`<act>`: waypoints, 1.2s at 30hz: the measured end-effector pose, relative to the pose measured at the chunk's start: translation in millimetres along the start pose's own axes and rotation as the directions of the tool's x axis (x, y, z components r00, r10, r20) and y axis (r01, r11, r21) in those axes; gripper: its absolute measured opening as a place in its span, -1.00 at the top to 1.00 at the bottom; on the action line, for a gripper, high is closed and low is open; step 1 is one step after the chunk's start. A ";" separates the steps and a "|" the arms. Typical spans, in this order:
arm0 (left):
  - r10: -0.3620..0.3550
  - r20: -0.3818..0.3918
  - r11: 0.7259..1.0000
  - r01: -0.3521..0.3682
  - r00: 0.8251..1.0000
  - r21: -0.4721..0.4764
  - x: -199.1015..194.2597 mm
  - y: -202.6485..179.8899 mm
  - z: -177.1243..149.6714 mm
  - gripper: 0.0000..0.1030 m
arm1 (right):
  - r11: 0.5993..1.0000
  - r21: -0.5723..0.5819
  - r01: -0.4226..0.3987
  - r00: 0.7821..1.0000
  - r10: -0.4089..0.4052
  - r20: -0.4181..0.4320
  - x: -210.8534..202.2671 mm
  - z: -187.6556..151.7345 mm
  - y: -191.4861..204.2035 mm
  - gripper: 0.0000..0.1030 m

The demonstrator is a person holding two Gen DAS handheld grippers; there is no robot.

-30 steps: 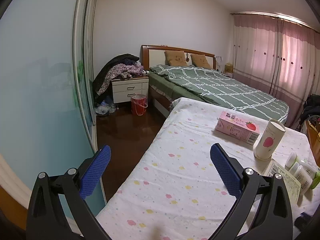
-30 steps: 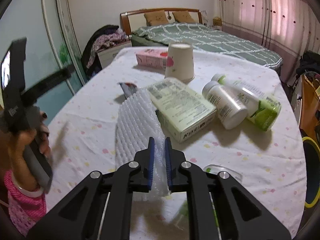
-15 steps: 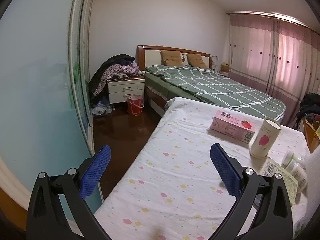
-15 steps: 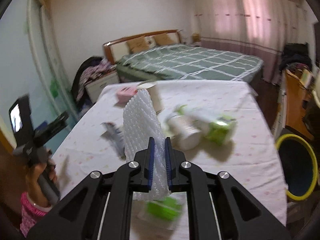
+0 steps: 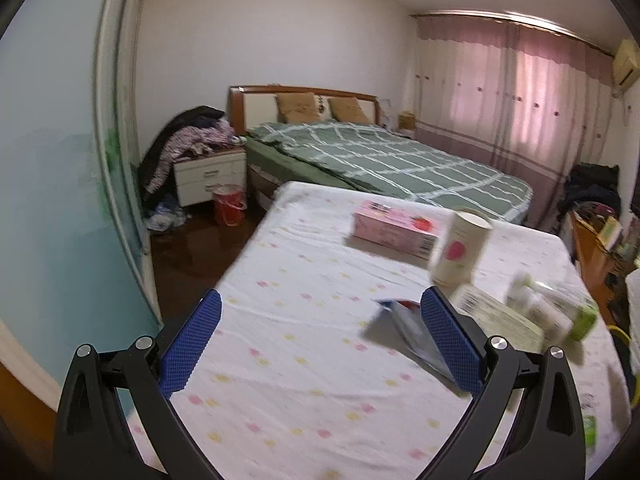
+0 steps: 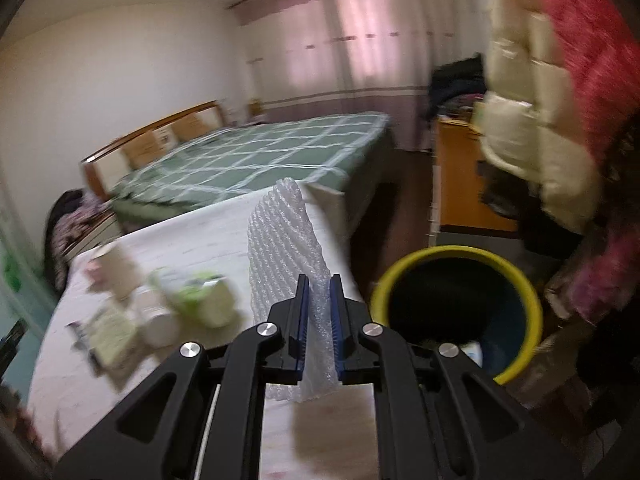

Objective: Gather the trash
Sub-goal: 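Carry the foam mesh over the bin and open the right gripper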

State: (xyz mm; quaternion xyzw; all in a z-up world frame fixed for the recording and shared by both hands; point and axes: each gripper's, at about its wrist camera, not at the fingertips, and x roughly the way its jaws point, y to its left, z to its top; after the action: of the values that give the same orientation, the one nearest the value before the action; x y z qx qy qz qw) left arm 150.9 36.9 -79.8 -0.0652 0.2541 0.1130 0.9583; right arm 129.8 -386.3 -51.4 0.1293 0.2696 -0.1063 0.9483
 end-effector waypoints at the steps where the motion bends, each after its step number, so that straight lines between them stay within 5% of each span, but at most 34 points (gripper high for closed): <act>1: -0.010 -0.003 1.000 0.010 1.000 0.007 -2.9 -4.1 -1.6 -0.91 | 0.999 0.022 0.026 1.000 -0.026 0.002 3.9 0.2 -11.4 0.80; 15: -0.192 -0.091 0.966 0.204 0.977 0.158 -34.3 -103.9 -30.1 -0.91 | 0.933 0.198 0.301 0.952 -0.305 -0.013 42.5 -12.7 -111.6 0.79; 24: -0.250 -0.130 0.932 0.275 0.959 0.234 -48.1 -152.3 -44.6 -0.91 | 0.910 0.275 0.312 0.949 -0.310 -0.051 51.3 -13.2 -129.9 0.73; 36: -0.287 -0.159 0.914 0.320 0.945 0.248 -54.6 -163.8 -50.8 -0.91 | 0.903 0.279 0.326 0.944 -0.324 -0.056 52.0 -13.1 -128.7 0.41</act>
State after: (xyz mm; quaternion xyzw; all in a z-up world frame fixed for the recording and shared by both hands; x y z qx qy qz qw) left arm 121.6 -140.6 -85.2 0.0210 0.3108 -0.0771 0.9471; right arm 131.8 -510.7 -114.4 0.2177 0.2731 -0.2999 0.8878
